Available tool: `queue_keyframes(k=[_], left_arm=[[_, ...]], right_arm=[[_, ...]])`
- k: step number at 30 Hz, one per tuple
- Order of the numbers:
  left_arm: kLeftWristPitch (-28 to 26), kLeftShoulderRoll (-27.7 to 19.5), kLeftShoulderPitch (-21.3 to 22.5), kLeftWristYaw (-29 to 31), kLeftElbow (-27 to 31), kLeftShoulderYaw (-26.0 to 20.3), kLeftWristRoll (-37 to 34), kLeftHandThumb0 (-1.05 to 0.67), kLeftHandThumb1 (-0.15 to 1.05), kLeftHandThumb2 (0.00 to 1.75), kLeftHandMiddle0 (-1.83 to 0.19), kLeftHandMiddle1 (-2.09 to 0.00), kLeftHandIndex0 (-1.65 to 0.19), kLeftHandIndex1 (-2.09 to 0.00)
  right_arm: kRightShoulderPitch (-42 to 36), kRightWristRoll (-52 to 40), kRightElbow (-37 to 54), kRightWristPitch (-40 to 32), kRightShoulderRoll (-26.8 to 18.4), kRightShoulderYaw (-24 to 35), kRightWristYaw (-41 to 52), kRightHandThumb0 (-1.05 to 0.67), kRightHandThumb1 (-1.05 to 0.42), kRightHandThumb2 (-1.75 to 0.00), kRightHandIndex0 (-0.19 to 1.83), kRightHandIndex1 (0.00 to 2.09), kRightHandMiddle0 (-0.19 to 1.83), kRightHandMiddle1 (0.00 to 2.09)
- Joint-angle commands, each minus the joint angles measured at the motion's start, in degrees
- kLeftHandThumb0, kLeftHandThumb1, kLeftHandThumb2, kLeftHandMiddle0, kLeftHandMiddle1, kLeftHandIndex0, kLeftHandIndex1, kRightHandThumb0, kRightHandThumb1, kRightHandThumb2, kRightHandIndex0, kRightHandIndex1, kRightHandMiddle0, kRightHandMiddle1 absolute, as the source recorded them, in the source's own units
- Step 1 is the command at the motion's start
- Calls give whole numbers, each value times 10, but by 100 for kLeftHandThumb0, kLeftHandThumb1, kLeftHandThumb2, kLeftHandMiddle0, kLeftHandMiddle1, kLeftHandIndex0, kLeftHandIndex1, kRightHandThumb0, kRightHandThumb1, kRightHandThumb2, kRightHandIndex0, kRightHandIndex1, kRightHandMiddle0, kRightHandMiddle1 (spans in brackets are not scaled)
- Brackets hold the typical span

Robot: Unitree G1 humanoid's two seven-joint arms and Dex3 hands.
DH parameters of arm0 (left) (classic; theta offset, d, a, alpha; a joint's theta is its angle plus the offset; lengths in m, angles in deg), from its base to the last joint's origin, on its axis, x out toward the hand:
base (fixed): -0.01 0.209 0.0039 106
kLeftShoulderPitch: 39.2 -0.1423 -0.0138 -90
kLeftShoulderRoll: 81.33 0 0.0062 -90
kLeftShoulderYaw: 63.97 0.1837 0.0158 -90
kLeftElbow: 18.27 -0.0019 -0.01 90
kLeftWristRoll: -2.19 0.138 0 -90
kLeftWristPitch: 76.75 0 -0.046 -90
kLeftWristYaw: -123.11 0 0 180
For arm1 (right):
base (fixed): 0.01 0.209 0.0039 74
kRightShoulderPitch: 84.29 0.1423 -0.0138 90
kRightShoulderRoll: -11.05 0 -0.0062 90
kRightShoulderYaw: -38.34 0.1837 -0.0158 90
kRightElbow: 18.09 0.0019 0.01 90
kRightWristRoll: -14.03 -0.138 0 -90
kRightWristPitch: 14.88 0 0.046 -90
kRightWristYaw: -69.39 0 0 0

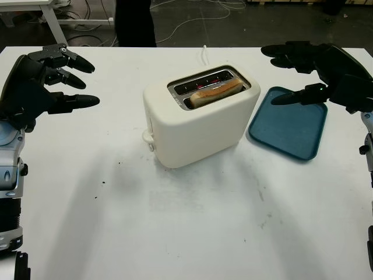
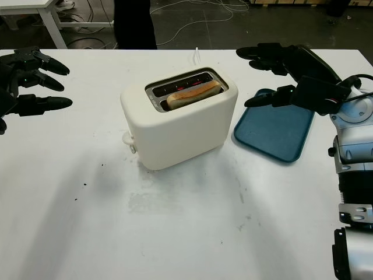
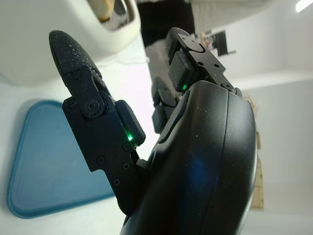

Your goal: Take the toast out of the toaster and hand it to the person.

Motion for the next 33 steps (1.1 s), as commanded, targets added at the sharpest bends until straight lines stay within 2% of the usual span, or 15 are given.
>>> queue_keyframes(k=[1,4,13,33], left_arm=[[17,3,-1,-5,-12,2,4,-105,62,1,-55,-119,-55,-107],[31,6,-1,-6,-26,6,6,-105,62,0,-61,-114,-58,-105],[25,11,4,-4,-30,13,8,-105,62,0,-64,-107,-60,-101],[44,6,9,4,-26,12,5,-105,63,0,-57,-117,-57,-105]], right_arm=[[-9,3,15,-10,1,-1,-9,-75,-74,-1,39,18,45,1],[-14,5,24,-18,2,-1,-14,-74,-74,0,39,17,44,1],[-14,-3,12,-10,6,0,-13,-75,-74,0,40,16,44,1],[-11,5,17,-13,1,-5,-12,-76,-75,0,42,14,45,1]])
